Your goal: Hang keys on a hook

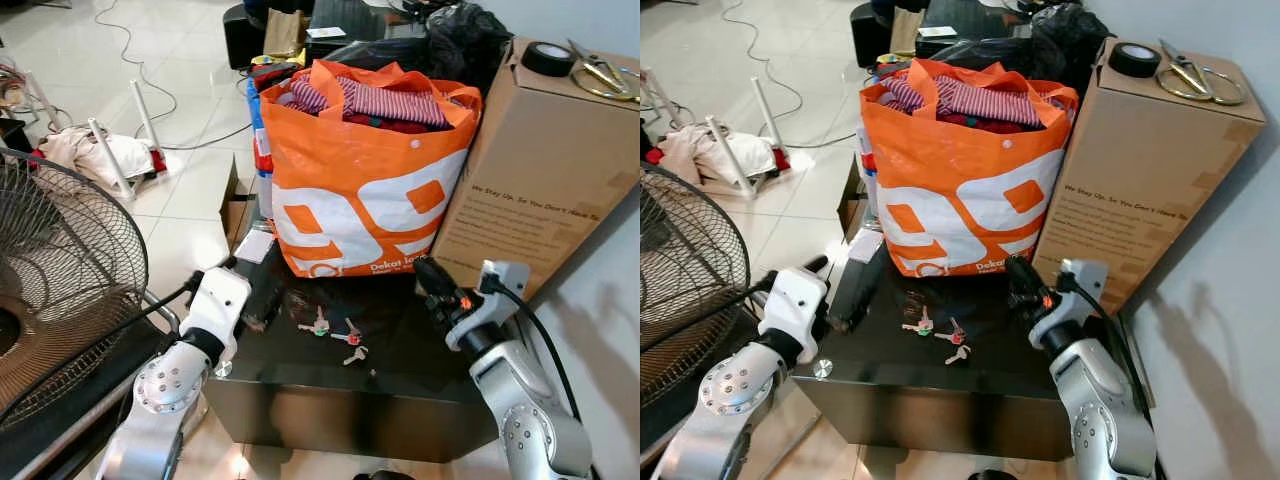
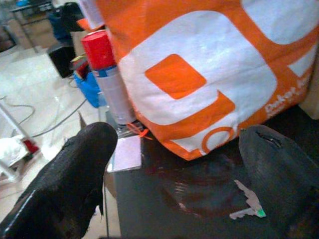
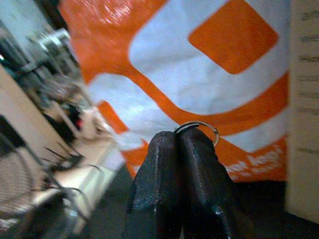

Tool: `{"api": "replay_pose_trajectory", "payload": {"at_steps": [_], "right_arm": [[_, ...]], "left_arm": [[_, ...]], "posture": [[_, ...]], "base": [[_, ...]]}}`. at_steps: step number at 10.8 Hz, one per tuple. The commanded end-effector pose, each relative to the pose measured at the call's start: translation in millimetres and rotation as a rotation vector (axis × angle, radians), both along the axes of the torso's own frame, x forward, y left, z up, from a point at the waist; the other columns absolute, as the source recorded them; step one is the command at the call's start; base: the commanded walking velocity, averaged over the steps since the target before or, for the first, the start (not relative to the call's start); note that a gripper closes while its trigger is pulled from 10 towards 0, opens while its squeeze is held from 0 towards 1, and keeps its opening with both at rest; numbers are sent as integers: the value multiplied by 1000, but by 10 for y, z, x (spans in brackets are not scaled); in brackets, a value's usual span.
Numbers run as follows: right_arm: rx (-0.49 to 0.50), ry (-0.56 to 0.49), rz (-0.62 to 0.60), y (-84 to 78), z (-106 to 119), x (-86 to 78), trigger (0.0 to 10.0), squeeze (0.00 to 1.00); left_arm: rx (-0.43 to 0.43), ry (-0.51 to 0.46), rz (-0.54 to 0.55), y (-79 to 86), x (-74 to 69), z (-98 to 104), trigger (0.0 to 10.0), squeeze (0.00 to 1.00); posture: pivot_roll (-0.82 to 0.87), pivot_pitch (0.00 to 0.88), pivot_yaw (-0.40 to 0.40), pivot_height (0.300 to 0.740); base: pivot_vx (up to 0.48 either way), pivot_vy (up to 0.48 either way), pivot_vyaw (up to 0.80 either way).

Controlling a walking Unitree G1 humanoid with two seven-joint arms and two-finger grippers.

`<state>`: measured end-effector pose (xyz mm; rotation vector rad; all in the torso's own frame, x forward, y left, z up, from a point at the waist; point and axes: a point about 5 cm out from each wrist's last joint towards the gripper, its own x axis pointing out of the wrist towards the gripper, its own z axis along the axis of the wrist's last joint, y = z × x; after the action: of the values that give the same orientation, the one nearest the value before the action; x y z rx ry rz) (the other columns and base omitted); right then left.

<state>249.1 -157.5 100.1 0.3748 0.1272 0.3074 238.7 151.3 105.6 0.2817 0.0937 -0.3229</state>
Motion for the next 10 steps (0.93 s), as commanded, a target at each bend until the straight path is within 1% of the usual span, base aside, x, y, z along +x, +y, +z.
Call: {"api": "replay_pose_trajectory", "payload": {"at_steps": [1,2,3,4,5,7,10], "right_arm": [[-83,26,-33,-3,-14,11,10000,0],[-105,40,-51,1,-16,28,10000,0],[-121,46,-44,36,19,47,10000,0],[-168,54,-59,41,31,73,10000,0],[-183,68,-90,15,33,97,10000,0],[-223,92,-112,-17,-4,118,10000,0],[-241,105,-117,-14,-14,128,10000,0]], "left_arm": [[-3,-26,42,31,25,60,10000,122],[-4,-29,57,33,29,69,10000,125],[4,-22,65,31,29,61,10000,129],[7,-16,70,32,32,55,10000,129],[9,-13,75,34,35,53,10000,133],[9,-7,79,31,40,50,10000,133],[1,3,88,22,51,30,10000,129]], "posture": [[21,0,-51,740],[26,0,-55,740],[28,0,-56,740],[31,0,-58,740],[35,0,-61,740],[37,0,-60,740],[33,0,-61,740]], "base": [[0,0,0],[0,0,0],[0,0,0],[0,0,0],[0,0,0],[0,0,0],[0,0,0]]}}
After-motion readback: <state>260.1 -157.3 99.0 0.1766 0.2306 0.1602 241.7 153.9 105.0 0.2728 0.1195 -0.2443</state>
